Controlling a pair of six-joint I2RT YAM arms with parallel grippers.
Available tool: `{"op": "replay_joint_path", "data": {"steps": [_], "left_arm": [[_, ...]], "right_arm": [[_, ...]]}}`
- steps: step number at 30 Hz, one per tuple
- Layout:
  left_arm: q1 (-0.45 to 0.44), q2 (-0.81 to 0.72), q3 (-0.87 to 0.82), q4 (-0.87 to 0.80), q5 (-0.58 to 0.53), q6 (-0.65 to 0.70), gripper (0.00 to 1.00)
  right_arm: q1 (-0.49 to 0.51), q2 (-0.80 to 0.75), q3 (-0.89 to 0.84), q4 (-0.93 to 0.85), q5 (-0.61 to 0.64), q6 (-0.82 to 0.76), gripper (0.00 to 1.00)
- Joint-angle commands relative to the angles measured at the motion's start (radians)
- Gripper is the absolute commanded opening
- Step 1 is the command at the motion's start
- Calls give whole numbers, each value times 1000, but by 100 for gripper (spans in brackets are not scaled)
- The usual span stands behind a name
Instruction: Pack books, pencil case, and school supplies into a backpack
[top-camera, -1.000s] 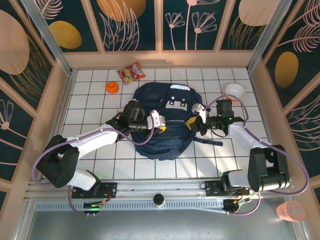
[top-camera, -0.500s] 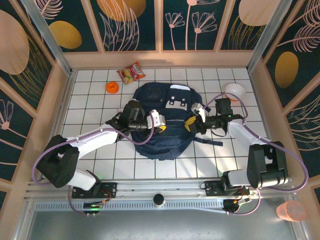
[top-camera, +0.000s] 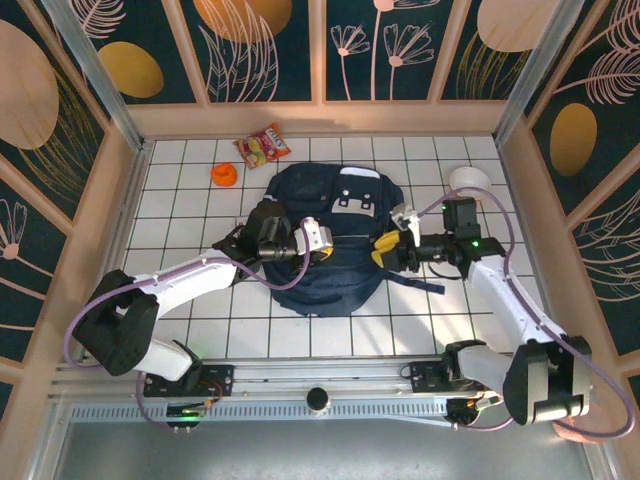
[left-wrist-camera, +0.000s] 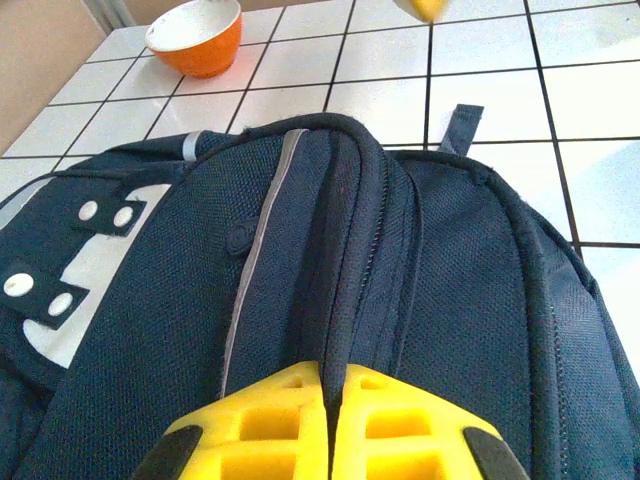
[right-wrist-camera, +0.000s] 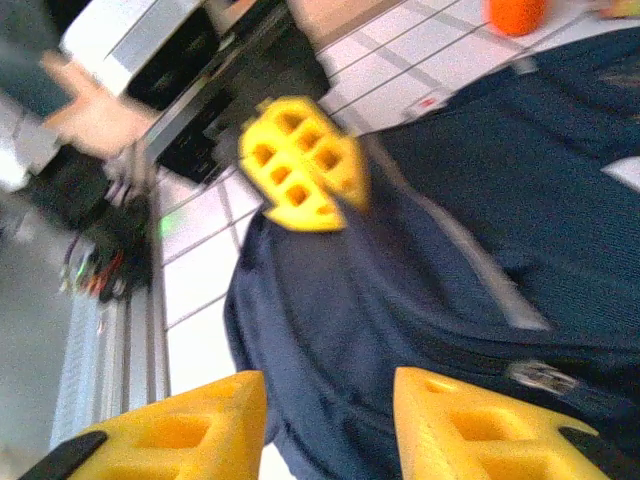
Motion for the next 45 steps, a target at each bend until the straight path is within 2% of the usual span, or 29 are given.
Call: {"op": "replay_joint_path", "data": {"steps": [1,3,5,7,10,13,18,23,27,32,41,45], "left_arm": [[6,-24,12,96,56,-25,0],[6,-23,15,90,72,-24,0],[6,-26,16,88,85,-21,0],[7,-26,16,87,98,-16,0],[6,-23,16,85,120,-4,0],[6,-23,9,104,147,-2,0],[6,-24,5,117,159,-1,0],[8,-24,2,128,157,0,0],[8,-21,4,130,162,0,0],[11,-15,9,134,169,-2,0],[12,-10,5,148,92,-7,0],[13,-9,-1,168,85,-18,0]], "right_arm": [[-64,0,-47,206,103,238,44],[-80,31,-42,229,122,278,47],[-79,66,-32,220,106,247,49],[-75,105,-26,211,78,165,49],[-59,142,-33,232,102,31,51],[-43,156,-69,326,141,-63,53],[-33,174,-112,461,84,-158,55],[-13,217,-90,383,26,-299,54],[12,253,-65,310,37,-373,53],[25,299,-28,291,26,-366,48],[36,235,32,9,4,-349,34],[36,206,8,47,21,-259,24]]}}
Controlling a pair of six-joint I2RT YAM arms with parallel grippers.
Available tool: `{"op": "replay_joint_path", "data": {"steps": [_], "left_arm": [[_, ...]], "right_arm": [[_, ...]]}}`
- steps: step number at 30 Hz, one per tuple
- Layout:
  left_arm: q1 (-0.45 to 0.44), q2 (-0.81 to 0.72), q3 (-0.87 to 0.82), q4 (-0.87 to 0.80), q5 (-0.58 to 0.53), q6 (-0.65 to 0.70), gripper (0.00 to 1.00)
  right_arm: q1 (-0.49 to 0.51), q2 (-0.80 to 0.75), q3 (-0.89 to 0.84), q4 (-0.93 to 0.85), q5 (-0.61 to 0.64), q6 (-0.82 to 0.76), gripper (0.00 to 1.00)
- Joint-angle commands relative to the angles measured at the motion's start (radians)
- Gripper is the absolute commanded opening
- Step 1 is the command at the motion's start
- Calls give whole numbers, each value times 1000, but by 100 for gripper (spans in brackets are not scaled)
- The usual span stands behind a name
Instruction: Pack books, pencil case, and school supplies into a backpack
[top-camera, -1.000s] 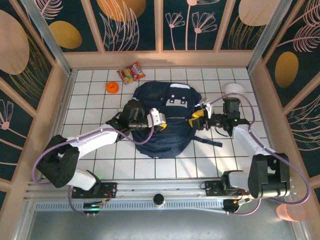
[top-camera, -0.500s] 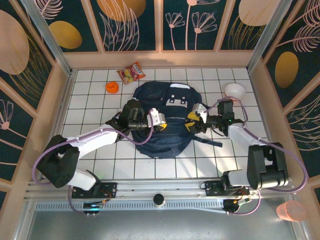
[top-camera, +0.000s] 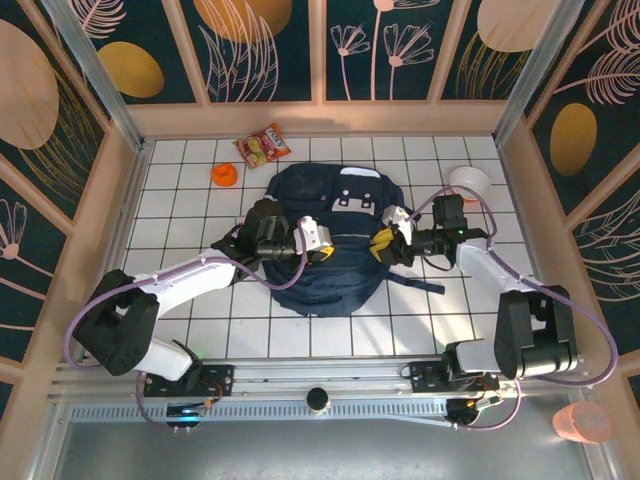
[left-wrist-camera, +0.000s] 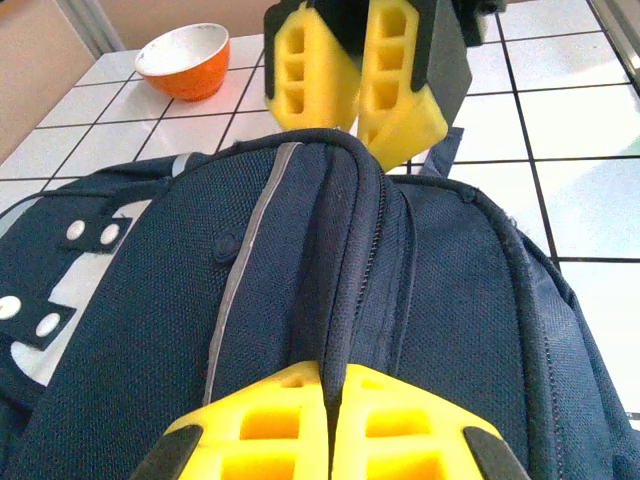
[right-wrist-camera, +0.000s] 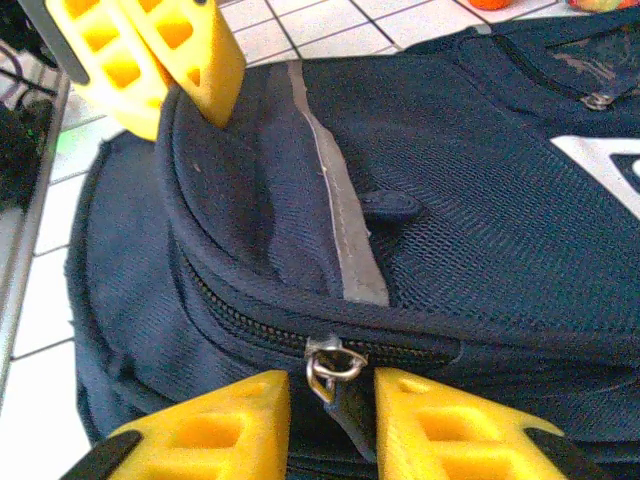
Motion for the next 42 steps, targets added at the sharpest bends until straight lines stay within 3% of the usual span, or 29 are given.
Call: {"op": "replay_joint_path", "data": {"steps": [1,6,10,16,22,27,31,34,36,39,42], "left_arm": [[3,-8,9,138,25,-13,0],[3,-3,16,134,3,-26,0],[3,8,46,97,-46,-33,0],[-14,43,95,122,-67,-140,0],[-103,100,160,133,-237,-210,0],[-133,124,187,174,-309,-290,0],[-132,111,174,250,-275,-364,18],[-121,77,114,266,-339,-443,51],[-95,51,100,240,-360,-540,66],[-33,9,75,179,-385,-760,71],[18,-27,58,32,-500,-1016,73]], "right_arm": [[18,-30,-7,-39,-25,82,18],[19,6,16,-28,-26,150,0],[37,3,30,-23,-29,219,0],[144,-64,27,32,-20,393,0],[232,-169,-27,166,79,690,0],[233,-238,-37,123,195,823,0],[229,-238,-47,96,264,895,0],[224,-216,-43,66,304,935,0],[223,-202,-27,54,310,965,0],[226,-181,-7,40,318,1014,0],[232,-162,12,14,341,1053,0]]}}
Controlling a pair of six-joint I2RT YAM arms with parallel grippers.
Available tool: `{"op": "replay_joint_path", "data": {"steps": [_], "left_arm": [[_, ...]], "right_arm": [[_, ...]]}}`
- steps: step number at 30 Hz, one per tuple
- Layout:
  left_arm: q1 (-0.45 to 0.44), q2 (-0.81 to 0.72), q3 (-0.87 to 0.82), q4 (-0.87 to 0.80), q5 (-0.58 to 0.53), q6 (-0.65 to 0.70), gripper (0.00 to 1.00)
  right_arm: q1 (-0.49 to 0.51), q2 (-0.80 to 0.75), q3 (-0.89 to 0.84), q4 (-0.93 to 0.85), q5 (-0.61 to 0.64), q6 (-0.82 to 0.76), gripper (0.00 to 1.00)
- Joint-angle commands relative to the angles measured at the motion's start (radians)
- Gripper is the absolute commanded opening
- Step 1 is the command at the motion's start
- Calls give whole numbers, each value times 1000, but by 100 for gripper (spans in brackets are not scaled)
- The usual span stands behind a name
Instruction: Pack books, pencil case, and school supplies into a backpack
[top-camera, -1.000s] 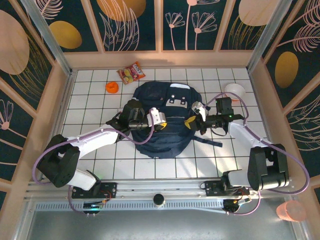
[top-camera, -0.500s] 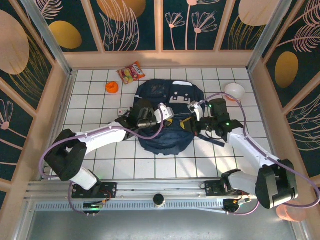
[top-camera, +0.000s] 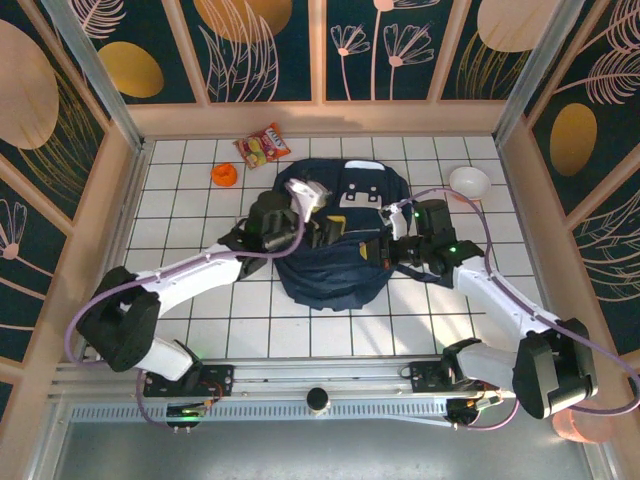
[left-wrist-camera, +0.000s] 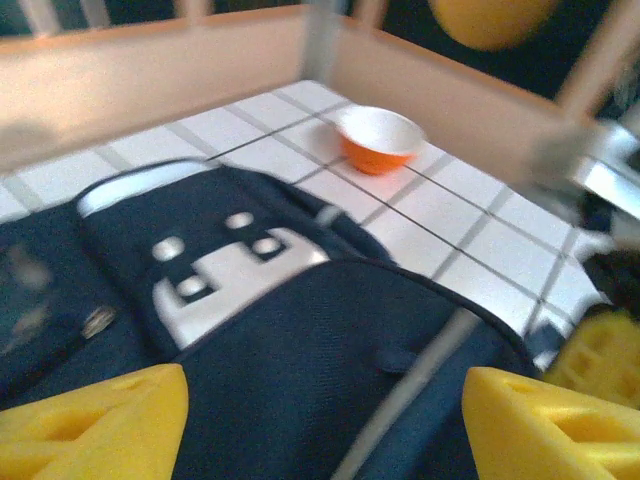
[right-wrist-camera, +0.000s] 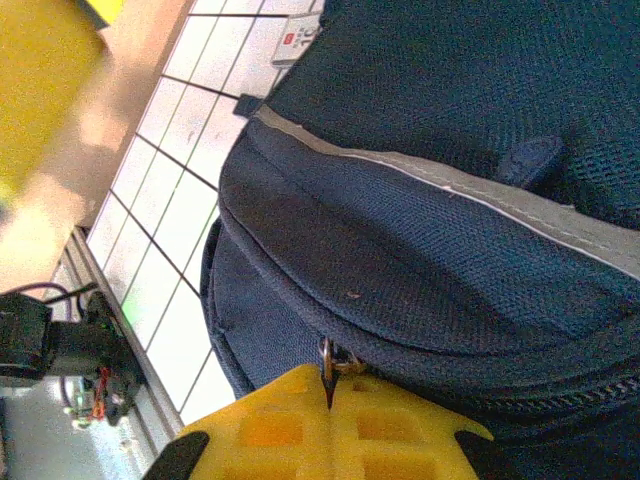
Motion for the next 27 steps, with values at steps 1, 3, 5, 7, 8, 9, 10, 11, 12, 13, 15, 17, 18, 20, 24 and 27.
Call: {"op": "replay_joint_path", "data": {"steps": [1,3,5,7,8,9,10,11,12,13,15,17,18,20,24,27], "left_arm": [[53,-46,-21,-178,-150,-372,72],[72,-57,-28,-262,-161,-442,72],[79,-65,-49,-287,-146,-503,72],[80,-63,-72,-295,-120,-555,71],[82,-61,-80,-305,-119,-574,71],[86,-57,-94,-312,-117,-598,70],[92,-55,-110,-311,-118,-624,69],[97,-54,-124,-307,-118,-649,69],[104,-50,-135,-302,-119,-666,68],[111,-46,-145,-297,-122,-677,67],[124,-37,-157,-286,-129,-703,66],[129,-24,-172,-257,-125,-720,65],[131,-14,-177,-239,-115,-728,64],[130,12,-178,-216,-93,-737,60],[130,59,-174,-135,-8,-762,40],[130,65,-176,-64,59,-821,20]], "right_arm": [[21,22,54,-37,35,83,0],[28,33,67,-66,57,109,0],[39,37,75,-82,84,127,0],[55,34,82,-84,102,138,0],[61,31,86,-86,115,141,0],[67,28,92,-93,133,145,0],[71,24,96,-100,146,147,0],[73,21,100,-103,156,150,0],[77,18,102,-106,165,154,0],[79,16,101,-107,171,159,0],[82,13,105,-106,177,164,0],[85,15,106,-108,186,170,0],[87,17,108,-109,187,170,0],[91,19,112,-112,192,169,0],[97,26,124,-124,206,174,0],[112,36,136,-126,222,189,0]]}}
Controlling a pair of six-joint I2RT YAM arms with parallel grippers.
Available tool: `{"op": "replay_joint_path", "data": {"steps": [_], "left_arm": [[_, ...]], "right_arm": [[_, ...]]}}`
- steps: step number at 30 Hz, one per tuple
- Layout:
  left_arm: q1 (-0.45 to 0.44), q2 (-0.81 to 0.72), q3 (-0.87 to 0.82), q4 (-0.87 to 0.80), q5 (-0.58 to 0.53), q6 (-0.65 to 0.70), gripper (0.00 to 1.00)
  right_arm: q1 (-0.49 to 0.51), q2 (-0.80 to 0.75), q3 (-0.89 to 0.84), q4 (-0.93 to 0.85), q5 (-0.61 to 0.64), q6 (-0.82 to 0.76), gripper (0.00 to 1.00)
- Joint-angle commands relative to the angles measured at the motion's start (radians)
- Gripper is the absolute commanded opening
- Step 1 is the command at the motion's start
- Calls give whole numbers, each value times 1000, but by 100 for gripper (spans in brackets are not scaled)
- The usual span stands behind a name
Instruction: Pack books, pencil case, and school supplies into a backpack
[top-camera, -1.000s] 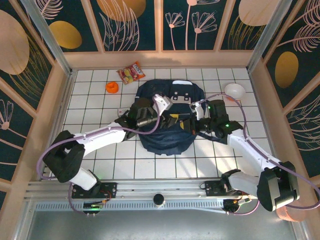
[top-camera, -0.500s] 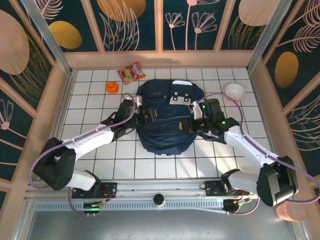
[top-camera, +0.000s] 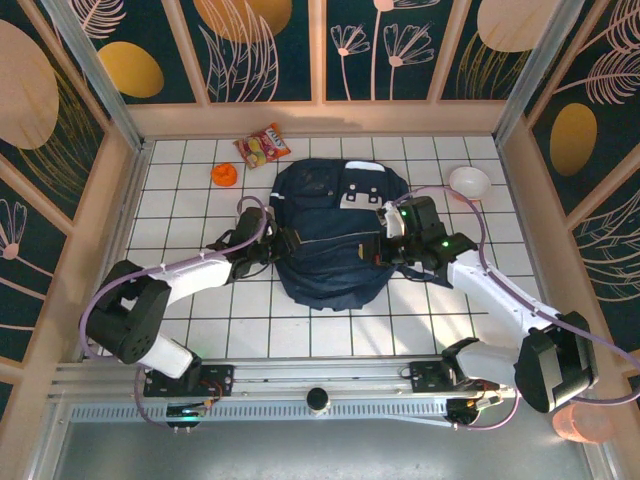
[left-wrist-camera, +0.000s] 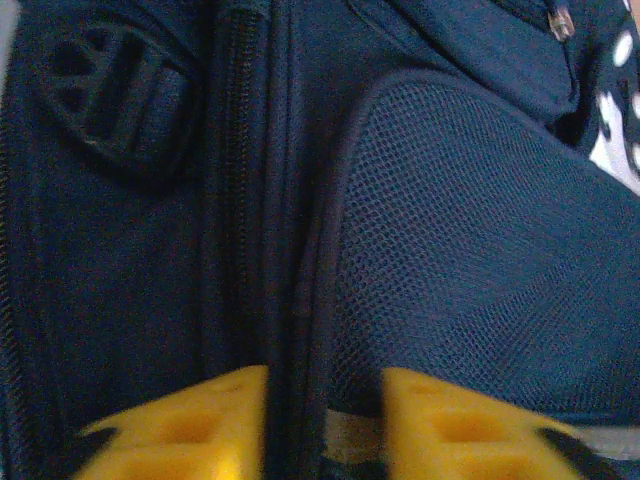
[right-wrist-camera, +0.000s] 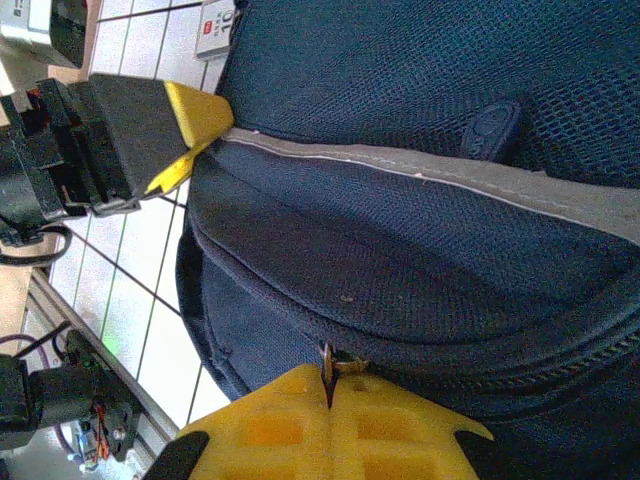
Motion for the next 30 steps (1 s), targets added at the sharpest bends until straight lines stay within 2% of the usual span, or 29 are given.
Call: {"op": "replay_joint_path", "data": {"steps": [1,3,6,15,20,24,26,30], "left_arm": [[-3,9,-6,137,115,-89,14],[-6,-3,-7,161,123,-128,7],[-14,-29,-17,200,112,-179,0],[-79,-30,-2,320,74,-303,0],[-99,-13,16,352,74,-327,0],[-100,-19,8,349,51,-318,0],[-97,-20,3,341,43,-307,0],[-87,-20,-3,334,52,-293,0]], "right_arm": [[28,15,54,7,32,26,0],[53,29,70,10,48,42,0],[103,61,104,10,73,71,0],[275,211,204,106,98,192,0],[320,298,227,220,72,255,0],[324,305,219,249,72,239,0],[320,272,211,227,88,189,9],[279,157,186,133,138,51,41]]}}
